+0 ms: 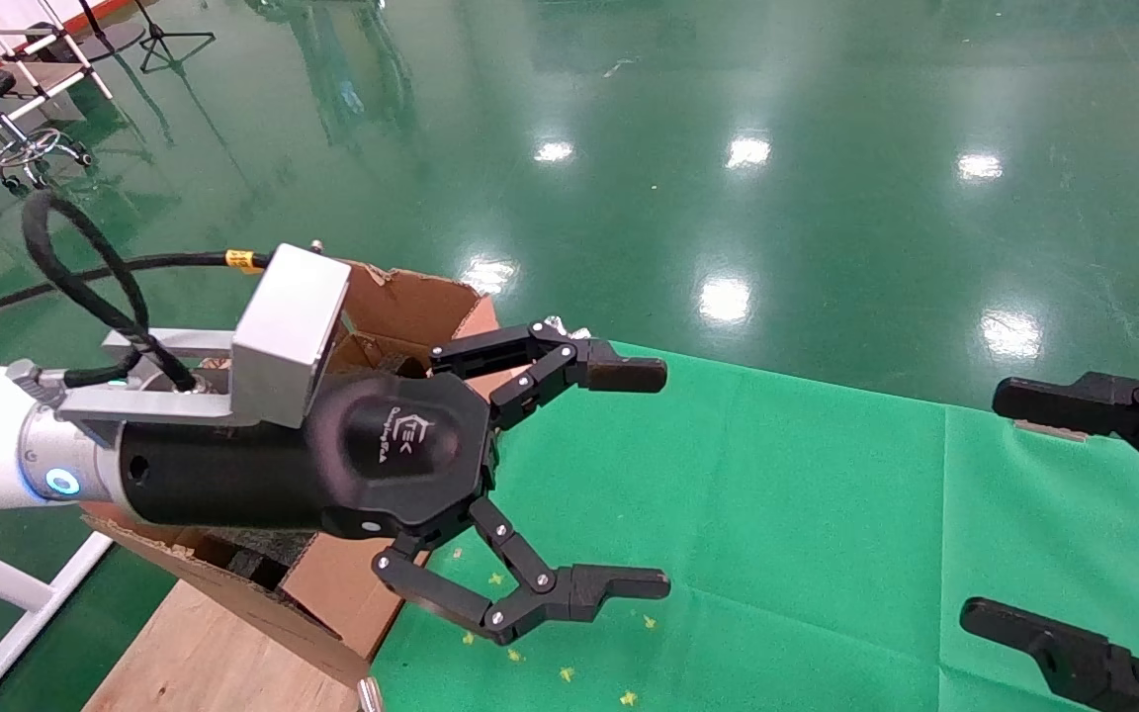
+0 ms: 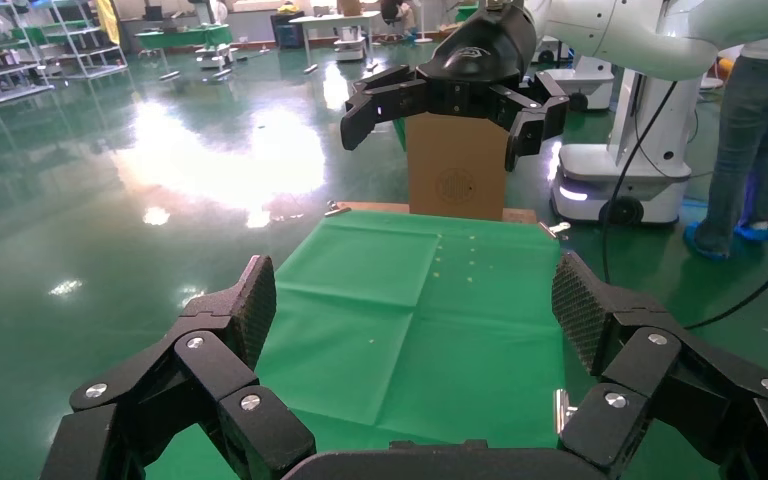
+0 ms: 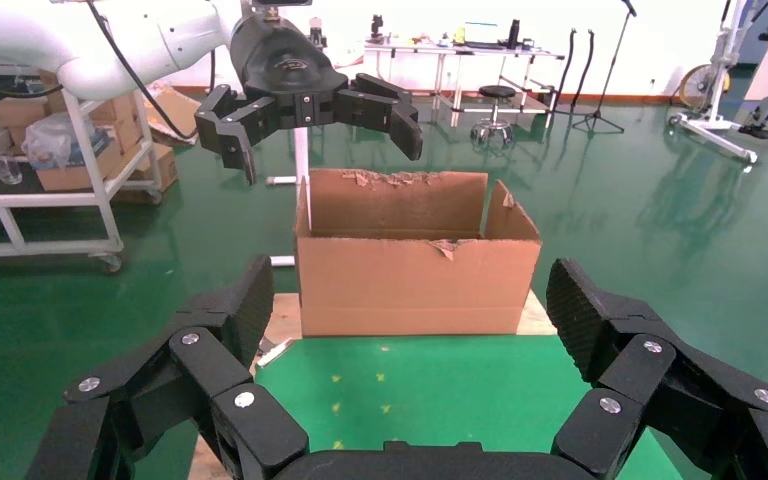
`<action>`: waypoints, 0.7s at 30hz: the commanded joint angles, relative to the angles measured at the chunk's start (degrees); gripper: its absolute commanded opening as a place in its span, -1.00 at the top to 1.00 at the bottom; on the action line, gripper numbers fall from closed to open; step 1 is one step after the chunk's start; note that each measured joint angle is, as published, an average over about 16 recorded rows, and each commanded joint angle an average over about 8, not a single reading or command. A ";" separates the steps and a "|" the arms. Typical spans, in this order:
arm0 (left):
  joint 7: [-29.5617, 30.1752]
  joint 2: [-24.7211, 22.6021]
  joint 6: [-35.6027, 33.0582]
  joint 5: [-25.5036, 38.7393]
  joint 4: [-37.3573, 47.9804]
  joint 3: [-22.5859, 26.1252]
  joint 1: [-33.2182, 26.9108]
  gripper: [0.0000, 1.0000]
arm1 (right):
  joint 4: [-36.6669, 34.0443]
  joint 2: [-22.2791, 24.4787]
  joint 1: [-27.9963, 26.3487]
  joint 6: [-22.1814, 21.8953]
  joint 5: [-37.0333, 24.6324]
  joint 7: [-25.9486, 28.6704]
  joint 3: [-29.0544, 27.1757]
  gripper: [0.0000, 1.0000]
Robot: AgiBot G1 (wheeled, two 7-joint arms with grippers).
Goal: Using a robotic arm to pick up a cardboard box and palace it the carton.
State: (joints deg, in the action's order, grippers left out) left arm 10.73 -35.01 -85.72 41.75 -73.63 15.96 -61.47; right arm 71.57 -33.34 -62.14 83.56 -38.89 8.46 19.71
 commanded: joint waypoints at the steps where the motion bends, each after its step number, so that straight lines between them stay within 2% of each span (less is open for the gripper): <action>1: 0.01 0.00 0.01 0.03 0.02 0.01 -0.02 -1.00 | 0.00 0.00 0.00 0.00 0.00 0.00 0.00 -1.00; 21: 0.04 -0.01 0.08 0.12 0.10 0.09 -0.09 -1.00 | 0.00 0.00 0.00 0.00 0.00 0.00 0.00 -1.00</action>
State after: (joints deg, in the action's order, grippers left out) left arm 10.78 -35.01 -85.64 41.88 -73.53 16.04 -61.56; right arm 71.57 -33.34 -62.13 83.56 -38.89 8.46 19.71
